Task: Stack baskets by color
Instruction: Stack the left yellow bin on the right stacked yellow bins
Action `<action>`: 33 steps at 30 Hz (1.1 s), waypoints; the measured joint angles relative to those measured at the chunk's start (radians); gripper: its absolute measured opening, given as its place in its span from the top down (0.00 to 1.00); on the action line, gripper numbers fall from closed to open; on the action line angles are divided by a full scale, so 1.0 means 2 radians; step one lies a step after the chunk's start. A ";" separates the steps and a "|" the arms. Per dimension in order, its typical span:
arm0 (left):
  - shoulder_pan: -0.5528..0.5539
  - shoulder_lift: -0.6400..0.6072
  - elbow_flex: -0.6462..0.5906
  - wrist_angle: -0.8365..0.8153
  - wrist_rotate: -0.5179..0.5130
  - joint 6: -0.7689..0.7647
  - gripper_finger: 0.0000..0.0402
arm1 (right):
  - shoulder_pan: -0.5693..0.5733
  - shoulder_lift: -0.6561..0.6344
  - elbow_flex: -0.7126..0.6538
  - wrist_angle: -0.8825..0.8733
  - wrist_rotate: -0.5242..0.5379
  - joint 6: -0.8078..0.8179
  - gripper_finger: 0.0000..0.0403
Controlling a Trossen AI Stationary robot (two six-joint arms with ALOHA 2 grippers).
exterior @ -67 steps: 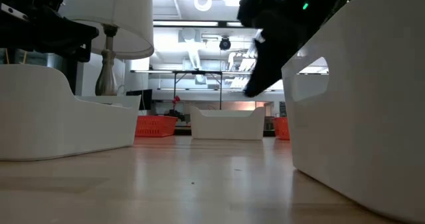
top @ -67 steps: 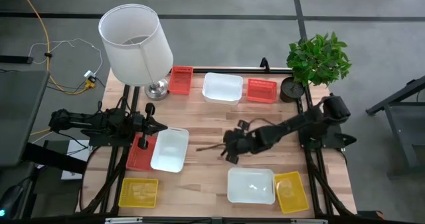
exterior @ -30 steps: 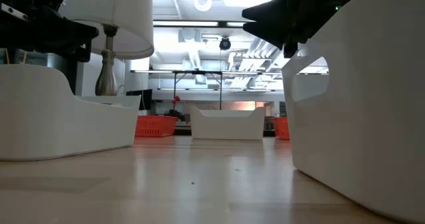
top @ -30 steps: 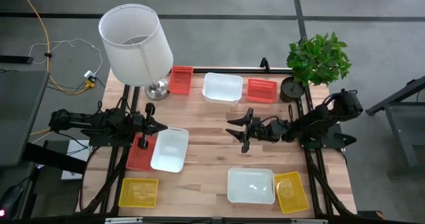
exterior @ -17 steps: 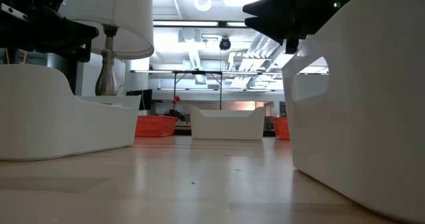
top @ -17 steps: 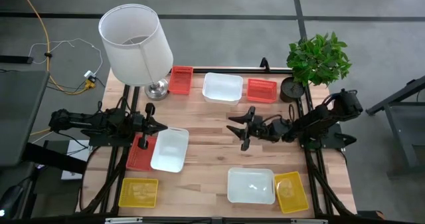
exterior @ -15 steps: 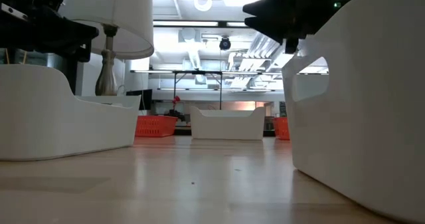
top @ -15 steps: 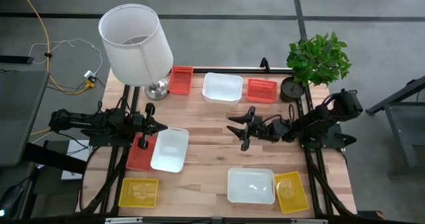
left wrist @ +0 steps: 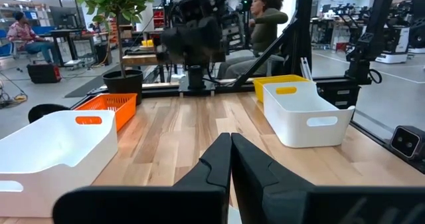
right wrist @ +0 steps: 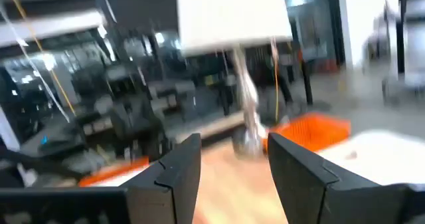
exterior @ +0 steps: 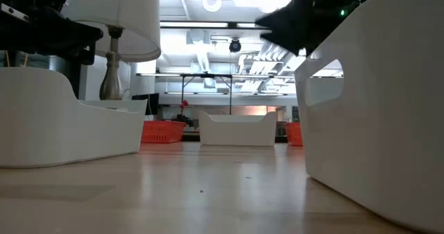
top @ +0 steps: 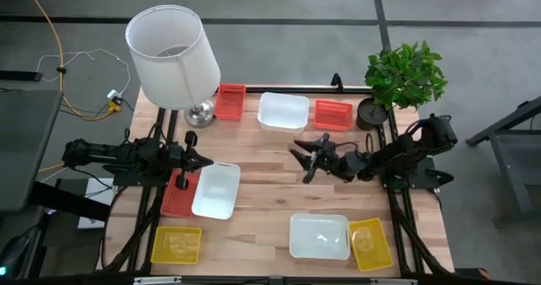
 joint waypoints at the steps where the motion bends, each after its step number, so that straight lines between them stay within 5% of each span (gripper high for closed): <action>1: 0.000 0.000 0.000 0.000 0.000 0.000 1.00 | 0.002 0.007 0.000 0.019 -0.025 -0.033 0.60; 8: 0.000 0.000 0.000 0.000 0.000 0.000 1.00 | 0.020 0.030 0.009 0.057 -0.186 -0.196 0.60; 15: 0.000 0.000 0.000 0.000 0.000 0.000 1.00 | 0.018 0.011 0.011 0.057 -0.140 -0.160 0.60; 33: 0.000 0.000 0.000 0.000 0.000 0.000 1.00 | 0.016 0.010 0.011 -0.005 -0.138 -0.087 0.60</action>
